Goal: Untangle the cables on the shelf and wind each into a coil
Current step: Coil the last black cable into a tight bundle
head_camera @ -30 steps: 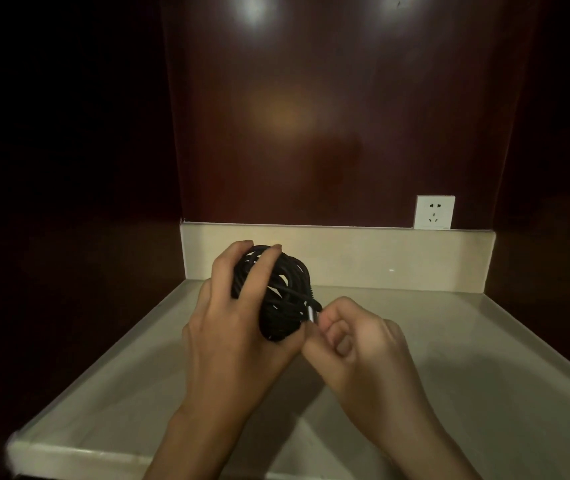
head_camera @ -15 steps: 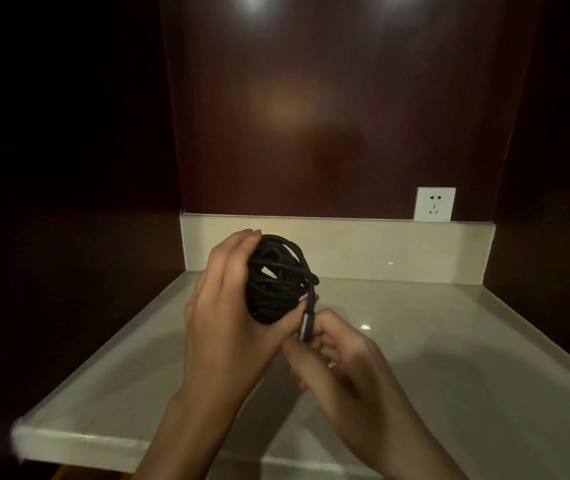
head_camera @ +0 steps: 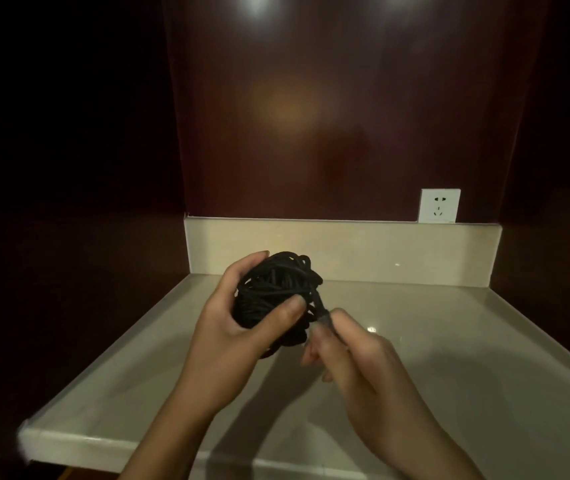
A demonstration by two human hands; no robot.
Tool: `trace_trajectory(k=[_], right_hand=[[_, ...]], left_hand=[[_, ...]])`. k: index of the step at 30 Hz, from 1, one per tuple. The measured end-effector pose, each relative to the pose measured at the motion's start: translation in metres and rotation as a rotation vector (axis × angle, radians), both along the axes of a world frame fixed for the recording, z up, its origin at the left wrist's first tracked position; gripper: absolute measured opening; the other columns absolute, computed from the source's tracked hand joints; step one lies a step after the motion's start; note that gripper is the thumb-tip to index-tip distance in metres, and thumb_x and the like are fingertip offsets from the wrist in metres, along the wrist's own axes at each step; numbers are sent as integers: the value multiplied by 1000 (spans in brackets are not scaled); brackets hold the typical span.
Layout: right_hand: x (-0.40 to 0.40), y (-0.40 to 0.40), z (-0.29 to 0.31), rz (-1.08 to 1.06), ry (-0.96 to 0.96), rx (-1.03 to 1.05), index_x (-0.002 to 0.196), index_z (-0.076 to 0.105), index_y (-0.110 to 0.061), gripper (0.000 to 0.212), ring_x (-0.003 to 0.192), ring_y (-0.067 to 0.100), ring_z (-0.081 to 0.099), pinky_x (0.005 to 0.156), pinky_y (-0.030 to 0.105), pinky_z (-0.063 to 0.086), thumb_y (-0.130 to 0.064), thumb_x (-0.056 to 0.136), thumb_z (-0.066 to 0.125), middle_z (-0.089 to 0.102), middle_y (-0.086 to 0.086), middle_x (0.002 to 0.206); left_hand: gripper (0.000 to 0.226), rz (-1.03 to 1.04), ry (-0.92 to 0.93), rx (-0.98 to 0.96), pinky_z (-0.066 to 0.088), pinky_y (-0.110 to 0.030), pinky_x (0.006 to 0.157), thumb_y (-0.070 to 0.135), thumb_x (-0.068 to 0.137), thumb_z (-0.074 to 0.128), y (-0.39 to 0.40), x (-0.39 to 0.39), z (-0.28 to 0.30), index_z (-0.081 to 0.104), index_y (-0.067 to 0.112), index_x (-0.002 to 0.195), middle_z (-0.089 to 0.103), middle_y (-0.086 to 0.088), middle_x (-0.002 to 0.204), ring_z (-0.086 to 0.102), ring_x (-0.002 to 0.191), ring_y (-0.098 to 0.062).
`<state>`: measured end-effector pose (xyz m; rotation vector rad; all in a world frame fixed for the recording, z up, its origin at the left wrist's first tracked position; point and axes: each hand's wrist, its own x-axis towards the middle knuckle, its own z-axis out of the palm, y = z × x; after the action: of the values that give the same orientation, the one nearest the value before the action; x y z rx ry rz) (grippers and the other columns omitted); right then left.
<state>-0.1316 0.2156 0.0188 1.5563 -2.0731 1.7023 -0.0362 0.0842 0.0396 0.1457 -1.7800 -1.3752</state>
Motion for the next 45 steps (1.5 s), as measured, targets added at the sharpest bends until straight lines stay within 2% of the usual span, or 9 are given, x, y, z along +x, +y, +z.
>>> trace_trajectory(k=[8,15,20,23,27,34,40,42,45], right_hand=[[9,-6,-11,96,-46,-12,84,57,-20,45,83,13,63,78,37,50,-60,89,36,66,-9,84],[14,-6,-9,81,-99,16,79,57,-13,50,68,12,59,70,37,50,-62,86,45,63,-4,73],[9,-8,-4,-40,-145,-133,121,38,-60,58,94,6,61,70,27,55,-73,68,58,53,-27,111],[8,-8,5,22,-48,-146,129,39,-63,57,102,3,58,70,23,56,-66,75,57,49,-30,119],[3,-9,2,92,-80,-222,125,55,-54,44,95,14,62,68,25,56,-39,84,66,54,-16,115],[6,-9,8,117,-234,-305,113,64,-35,40,61,15,62,58,21,51,-1,98,53,61,-2,73],[13,-9,13,330,-691,-345,92,65,-25,20,56,12,39,48,27,32,-38,88,50,47,4,68],[17,-13,12,230,-653,-278,80,57,-26,31,53,11,39,47,25,34,-52,94,51,45,2,67],[23,-20,10,113,-552,-230,71,49,-24,32,51,9,40,46,21,35,-48,89,58,45,-8,59]], left_hand=[[58,-235,155,423,52,-29,77,42,80,66,7,-6,-8,62,9,127,72,-12,109,70,93,-20],[38,-141,98,237,54,-22,70,44,78,72,4,1,-11,68,36,116,73,1,109,70,101,-17],[39,-105,99,93,54,-15,71,28,73,77,7,4,-14,68,23,110,75,6,100,71,95,-8],[33,-99,93,53,52,-10,68,30,70,78,5,5,-16,69,34,102,75,14,96,71,91,-1],[59,-73,114,18,53,-10,68,46,61,73,1,9,-13,62,26,115,73,17,101,70,96,-1],[56,75,124,-114,52,-13,68,46,58,74,-4,4,-19,62,22,108,72,13,97,69,89,-4],[25,193,179,-206,49,-9,64,48,85,51,0,1,-21,56,31,102,69,19,95,67,87,0],[30,224,210,-145,49,-10,65,46,101,31,3,-3,-21,58,34,97,68,17,93,66,86,-1],[27,190,266,30,50,-18,66,36,101,43,9,-9,-19,62,20,90,66,4,86,65,80,-10]])
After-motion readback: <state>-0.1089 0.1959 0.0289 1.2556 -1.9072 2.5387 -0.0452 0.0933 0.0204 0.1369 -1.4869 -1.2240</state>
